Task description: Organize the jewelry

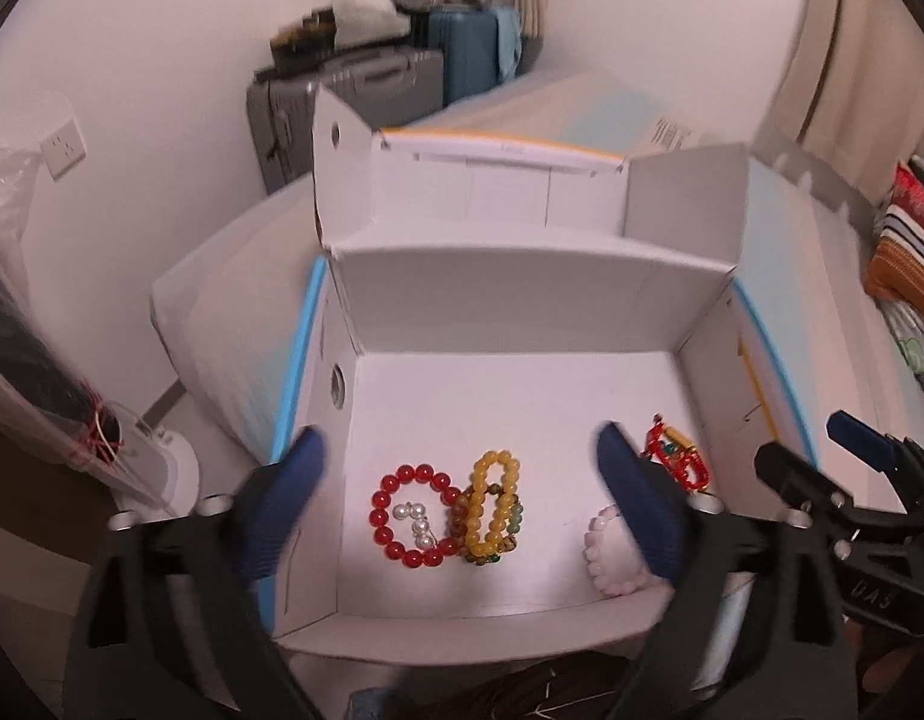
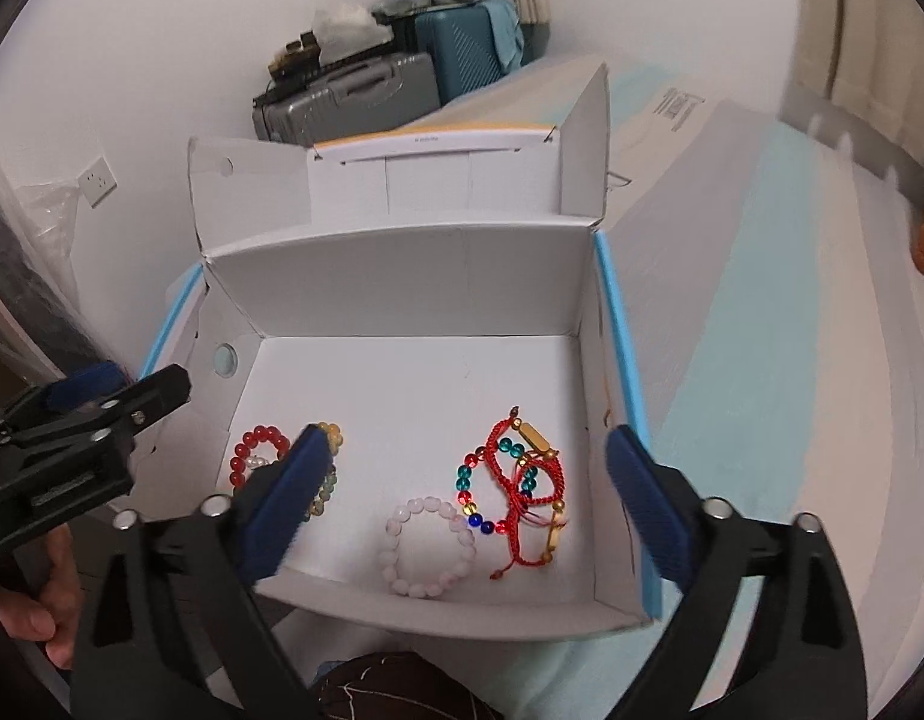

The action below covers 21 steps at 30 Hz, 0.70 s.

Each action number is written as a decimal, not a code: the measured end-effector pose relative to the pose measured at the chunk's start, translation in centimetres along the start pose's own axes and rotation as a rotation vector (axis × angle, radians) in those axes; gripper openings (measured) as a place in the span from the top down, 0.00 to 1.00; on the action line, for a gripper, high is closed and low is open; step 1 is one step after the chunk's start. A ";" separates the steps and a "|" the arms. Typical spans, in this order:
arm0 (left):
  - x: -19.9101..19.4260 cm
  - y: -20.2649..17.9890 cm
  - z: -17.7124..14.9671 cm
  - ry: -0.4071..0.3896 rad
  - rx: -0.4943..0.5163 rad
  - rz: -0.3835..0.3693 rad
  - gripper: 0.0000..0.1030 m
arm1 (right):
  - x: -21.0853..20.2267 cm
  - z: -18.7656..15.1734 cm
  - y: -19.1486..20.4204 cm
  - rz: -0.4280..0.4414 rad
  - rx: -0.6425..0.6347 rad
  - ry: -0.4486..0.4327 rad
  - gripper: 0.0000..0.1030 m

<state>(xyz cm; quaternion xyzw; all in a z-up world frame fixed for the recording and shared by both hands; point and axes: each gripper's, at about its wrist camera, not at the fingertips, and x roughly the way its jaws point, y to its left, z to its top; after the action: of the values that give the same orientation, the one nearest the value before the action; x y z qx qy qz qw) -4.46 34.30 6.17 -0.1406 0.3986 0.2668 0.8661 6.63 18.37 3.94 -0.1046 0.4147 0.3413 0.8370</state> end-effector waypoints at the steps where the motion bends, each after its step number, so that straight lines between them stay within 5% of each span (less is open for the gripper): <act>1: -0.6 -0.1 -0.2 -0.015 0.005 -0.003 0.06 | -0.4 -0.2 0.1 -0.008 -0.002 -0.007 0.08; 21: -4.0 0.6 -7.2 -0.024 0.035 -0.001 0.06 | -4.9 -7.1 2.1 -0.100 0.010 -0.050 0.07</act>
<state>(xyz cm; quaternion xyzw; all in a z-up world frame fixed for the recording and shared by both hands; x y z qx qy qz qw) -11.41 30.13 4.63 -0.1221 0.3927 0.2610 0.8733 -1.28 14.33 3.39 -0.1124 0.3895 0.2997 0.8636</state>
